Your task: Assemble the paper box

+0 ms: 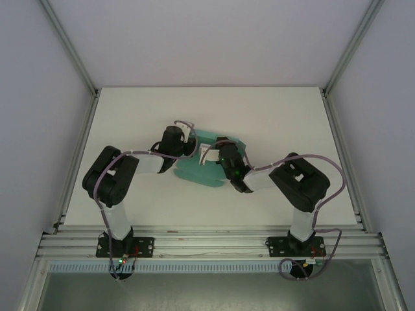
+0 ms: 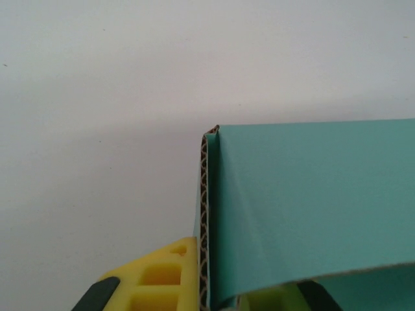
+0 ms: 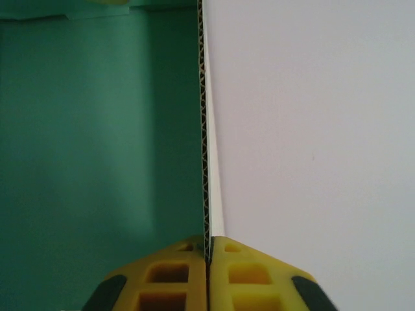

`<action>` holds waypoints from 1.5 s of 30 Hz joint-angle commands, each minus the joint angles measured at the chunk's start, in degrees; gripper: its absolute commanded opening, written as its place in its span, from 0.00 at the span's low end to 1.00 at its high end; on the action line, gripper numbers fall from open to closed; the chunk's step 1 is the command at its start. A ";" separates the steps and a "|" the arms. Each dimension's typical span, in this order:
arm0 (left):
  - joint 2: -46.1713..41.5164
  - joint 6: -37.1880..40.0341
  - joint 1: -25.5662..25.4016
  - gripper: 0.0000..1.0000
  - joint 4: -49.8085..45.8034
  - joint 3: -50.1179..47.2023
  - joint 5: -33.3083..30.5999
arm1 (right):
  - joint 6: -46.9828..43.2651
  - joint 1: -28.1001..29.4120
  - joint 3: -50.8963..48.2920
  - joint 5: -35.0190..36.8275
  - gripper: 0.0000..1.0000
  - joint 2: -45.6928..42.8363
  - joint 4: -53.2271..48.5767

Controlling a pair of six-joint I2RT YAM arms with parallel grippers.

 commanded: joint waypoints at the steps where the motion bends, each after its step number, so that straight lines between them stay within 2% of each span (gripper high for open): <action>1: 0.68 -0.39 -0.69 0.00 -0.58 -0.49 -6.46 | 10.87 1.66 -0.72 -0.14 0.25 -3.21 -9.01; 3: 0.40 0.17 -1.18 0.00 0.01 -1.38 -6.34 | 17.09 2.17 -1.52 -0.22 0.42 -6.11 -11.38; 6: -1.06 0.40 -1.63 0.00 2.58 -3.75 -4.55 | 26.73 2.40 -3.05 -1.66 0.53 -12.24 -16.45; 8: -2.12 0.89 -1.92 0.00 3.43 -4.90 -3.16 | 34.12 2.42 -4.05 -3.15 0.70 -17.45 -20.77; 11: -3.10 1.83 -2.52 0.00 3.31 -5.69 -3.00 | 46.51 1.78 -4.17 -11.06 0.72 -26.20 -31.34; 12: -3.34 1.94 -2.72 0.00 3.07 -5.83 -3.32 | 50.34 1.27 -4.28 -14.96 0.79 -28.70 -33.99; 13: -3.77 2.33 -2.96 0.00 2.99 -6.21 -2.93 | 53.96 0.63 -4.50 -19.14 0.99 -31.12 -36.43; 17: -5.64 3.44 -4.16 0.00 6.18 -9.51 -0.37 | 69.30 -2.75 -2.89 -24.33 1.00 -35.16 -39.89; 20: -6.62 4.30 -5.50 0.00 7.64 -11.09 0.22 | 78.78 -6.08 3.12 -25.36 1.00 -32.61 -47.50; 22: -6.50 4.77 -6.60 0.00 8.75 -11.83 0.40 | 81.68 -8.03 7.65 -27.51 1.00 -28.79 -52.88; 23: -6.39 5.05 -7.21 0.00 9.55 -12.28 0.34 | 81.55 -8.44 9.19 -27.55 1.00 -26.66 -54.29; 26: -5.83 5.51 -8.93 0.00 12.38 -13.47 -0.19 | 76.69 -8.59 13.74 -29.16 0.88 -21.04 -58.45; 28: -5.24 5.59 -9.36 0.00 12.44 -13.32 -0.20 | 75.13 -8.63 15.21 -31.19 0.78 -18.60 -59.04; 30: -4.98 5.63 -9.57 0.00 12.28 -13.27 -0.18 | 75.17 -8.75 15.93 -31.73 0.72 -16.84 -58.86; 35: -4.52 4.93 -9.67 0.00 13.07 -14.10 0.03 | 75.63 -8.74 16.63 -35.15 0.70 -12.84 -58.08; 39: -3.62 4.17 -9.71 0.00 13.43 -14.29 -0.17 | 76.59 -8.67 16.60 -37.20 0.58 -9.59 -57.71; 42: -2.74 3.21 -9.71 0.00 12.72 -13.58 -1.98 | 77.50 -8.74 16.42 -37.25 0.57 -7.25 -58.64; 45: -2.43 1.98 -9.69 0.09 13.20 -13.20 -2.97 | 76.78 -8.68 15.74 -39.55 0.54 -5.83 -59.37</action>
